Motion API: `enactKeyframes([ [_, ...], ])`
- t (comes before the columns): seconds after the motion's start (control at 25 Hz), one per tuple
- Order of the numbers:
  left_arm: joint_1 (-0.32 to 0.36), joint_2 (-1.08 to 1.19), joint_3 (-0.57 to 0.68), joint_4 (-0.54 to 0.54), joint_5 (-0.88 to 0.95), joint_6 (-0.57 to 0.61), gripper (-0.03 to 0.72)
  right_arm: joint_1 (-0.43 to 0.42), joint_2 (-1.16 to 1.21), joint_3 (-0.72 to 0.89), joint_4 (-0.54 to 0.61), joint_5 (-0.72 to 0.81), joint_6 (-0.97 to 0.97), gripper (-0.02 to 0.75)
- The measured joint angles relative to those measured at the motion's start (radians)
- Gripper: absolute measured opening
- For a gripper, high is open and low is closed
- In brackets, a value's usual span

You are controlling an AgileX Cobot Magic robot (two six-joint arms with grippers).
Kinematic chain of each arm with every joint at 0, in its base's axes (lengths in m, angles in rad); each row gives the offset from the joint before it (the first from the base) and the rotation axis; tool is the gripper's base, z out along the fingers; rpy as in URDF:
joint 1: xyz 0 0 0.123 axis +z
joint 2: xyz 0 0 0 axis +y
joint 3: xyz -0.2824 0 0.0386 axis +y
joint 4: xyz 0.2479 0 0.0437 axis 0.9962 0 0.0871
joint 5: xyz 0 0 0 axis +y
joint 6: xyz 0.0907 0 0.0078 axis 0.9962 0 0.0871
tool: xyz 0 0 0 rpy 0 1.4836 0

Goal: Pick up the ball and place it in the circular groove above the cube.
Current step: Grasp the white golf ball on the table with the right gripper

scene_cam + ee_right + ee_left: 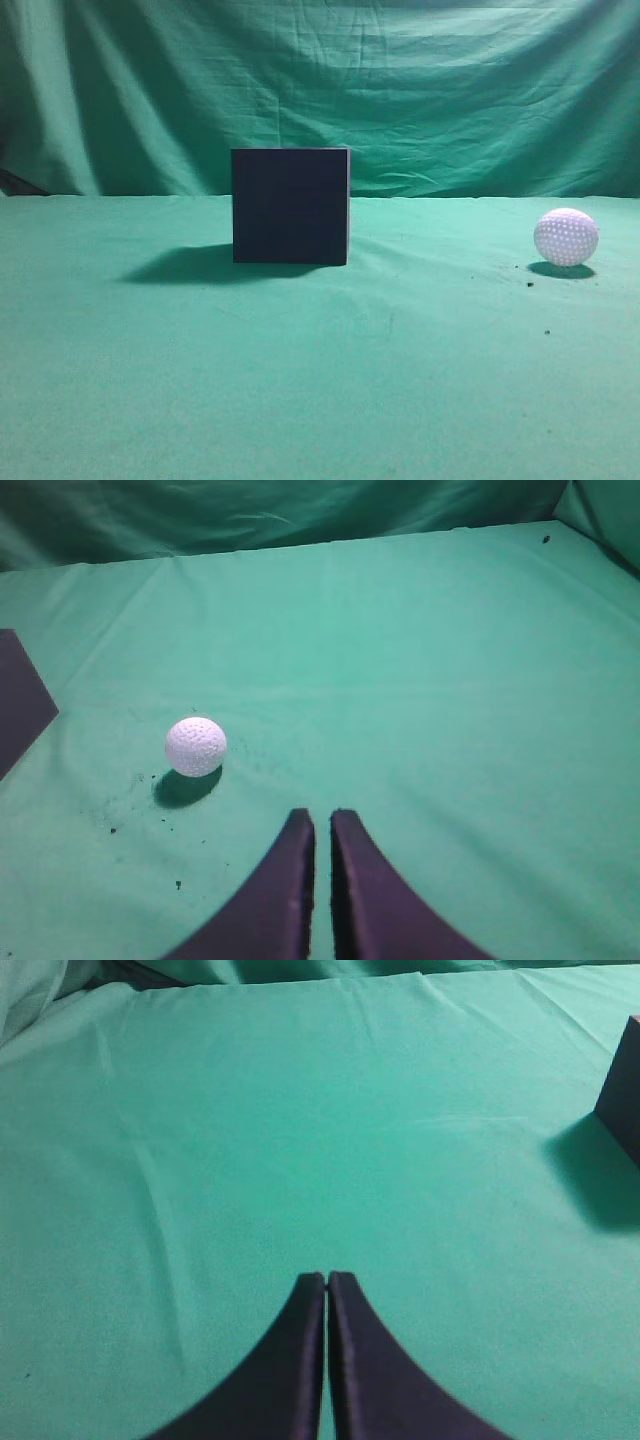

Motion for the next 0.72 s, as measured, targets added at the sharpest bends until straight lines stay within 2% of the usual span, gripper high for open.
enactKeyframes([
  [0.2,0.000,0.000,0.000,0.000,0.000,0.000,0.000,0.000,0.000,0.000,-0.003,-0.092,0.000,0.000],
  [0.52,0.000,0.000,0.000,0.000,0.000,0.000,0.000,0.000,0.000,0.000,0.059,-0.457,0.004,0.000],
  [0.6,0.000,0.000,0.000,0.000,0.000,0.000,0.000,0.000,0.000,-0.027,0.072,-0.417,0.006,0.000],
  [0.72,0.000,0.000,0.000,0.000,0.000,0.000,0.000,0.000,0.045,-0.127,0.078,-0.269,0.006,0.000],
])
